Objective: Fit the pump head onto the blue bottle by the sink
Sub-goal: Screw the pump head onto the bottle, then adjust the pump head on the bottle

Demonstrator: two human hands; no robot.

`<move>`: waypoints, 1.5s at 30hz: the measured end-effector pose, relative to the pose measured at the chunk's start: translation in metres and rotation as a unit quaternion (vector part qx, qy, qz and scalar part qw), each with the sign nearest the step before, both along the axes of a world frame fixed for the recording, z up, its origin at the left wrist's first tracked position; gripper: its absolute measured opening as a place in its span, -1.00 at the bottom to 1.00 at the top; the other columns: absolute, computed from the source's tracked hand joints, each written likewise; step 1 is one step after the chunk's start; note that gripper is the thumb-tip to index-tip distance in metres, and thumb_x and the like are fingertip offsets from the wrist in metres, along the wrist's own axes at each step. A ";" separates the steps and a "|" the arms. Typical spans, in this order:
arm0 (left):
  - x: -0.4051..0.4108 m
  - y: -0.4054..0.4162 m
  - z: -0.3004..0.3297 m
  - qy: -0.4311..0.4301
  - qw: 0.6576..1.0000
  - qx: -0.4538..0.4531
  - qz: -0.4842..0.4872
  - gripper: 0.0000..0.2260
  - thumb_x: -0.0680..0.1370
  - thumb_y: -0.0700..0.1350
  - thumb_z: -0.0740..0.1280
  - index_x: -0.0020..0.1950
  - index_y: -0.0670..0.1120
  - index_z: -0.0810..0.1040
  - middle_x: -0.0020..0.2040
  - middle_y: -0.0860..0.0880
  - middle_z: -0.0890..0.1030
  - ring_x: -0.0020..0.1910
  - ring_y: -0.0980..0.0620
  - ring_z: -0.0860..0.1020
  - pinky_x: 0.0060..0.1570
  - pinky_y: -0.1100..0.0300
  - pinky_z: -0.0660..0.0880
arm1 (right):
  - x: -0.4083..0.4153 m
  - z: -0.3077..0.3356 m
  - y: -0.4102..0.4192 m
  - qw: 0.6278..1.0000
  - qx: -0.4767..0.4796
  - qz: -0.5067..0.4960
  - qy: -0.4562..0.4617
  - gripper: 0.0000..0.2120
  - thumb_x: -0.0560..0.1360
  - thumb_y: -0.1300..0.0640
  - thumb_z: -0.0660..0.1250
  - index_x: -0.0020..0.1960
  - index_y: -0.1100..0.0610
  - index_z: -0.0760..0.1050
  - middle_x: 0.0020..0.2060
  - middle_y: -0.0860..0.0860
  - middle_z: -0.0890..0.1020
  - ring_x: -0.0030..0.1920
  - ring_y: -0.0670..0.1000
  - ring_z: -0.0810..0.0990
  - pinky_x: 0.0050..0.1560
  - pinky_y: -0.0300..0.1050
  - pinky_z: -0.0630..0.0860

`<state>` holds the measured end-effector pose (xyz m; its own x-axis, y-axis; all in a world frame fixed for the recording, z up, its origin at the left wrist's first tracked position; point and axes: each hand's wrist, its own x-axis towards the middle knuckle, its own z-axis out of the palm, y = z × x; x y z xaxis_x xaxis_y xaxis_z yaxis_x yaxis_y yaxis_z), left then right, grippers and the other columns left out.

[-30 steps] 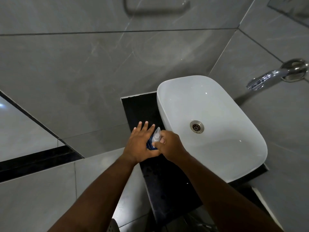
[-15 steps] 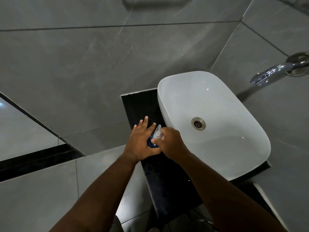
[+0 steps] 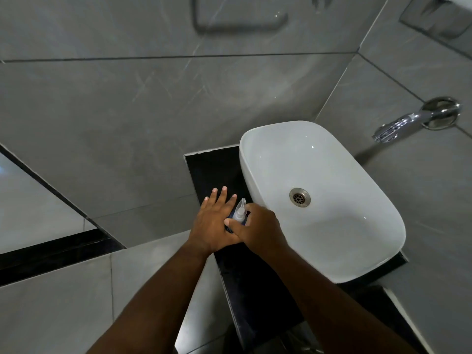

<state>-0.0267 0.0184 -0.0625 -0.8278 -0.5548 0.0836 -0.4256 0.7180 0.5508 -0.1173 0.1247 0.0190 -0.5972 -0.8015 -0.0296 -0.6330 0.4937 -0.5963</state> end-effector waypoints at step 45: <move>-0.004 -0.045 0.004 0.065 0.969 0.226 0.077 -0.16 0.33 0.13 0.49 0.51 -0.07 0.22 0.31 -0.09 0.51 0.22 -0.07 0.53 0.17 -0.03 0.53 | -0.011 -0.011 -0.055 0.998 0.037 0.013 -0.042 -0.77 0.45 0.09 0.39 0.07 0.16 0.55 -0.08 0.08 0.67 -0.15 -0.02 0.56 -0.11 -0.23 0.39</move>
<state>-0.0304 -0.0263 -0.0589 -0.7313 -0.6748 -0.0992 -0.4145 0.3242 0.8504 -0.1279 0.0701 0.0078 -0.5685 -0.8108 -0.1391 -0.5955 0.5223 -0.6104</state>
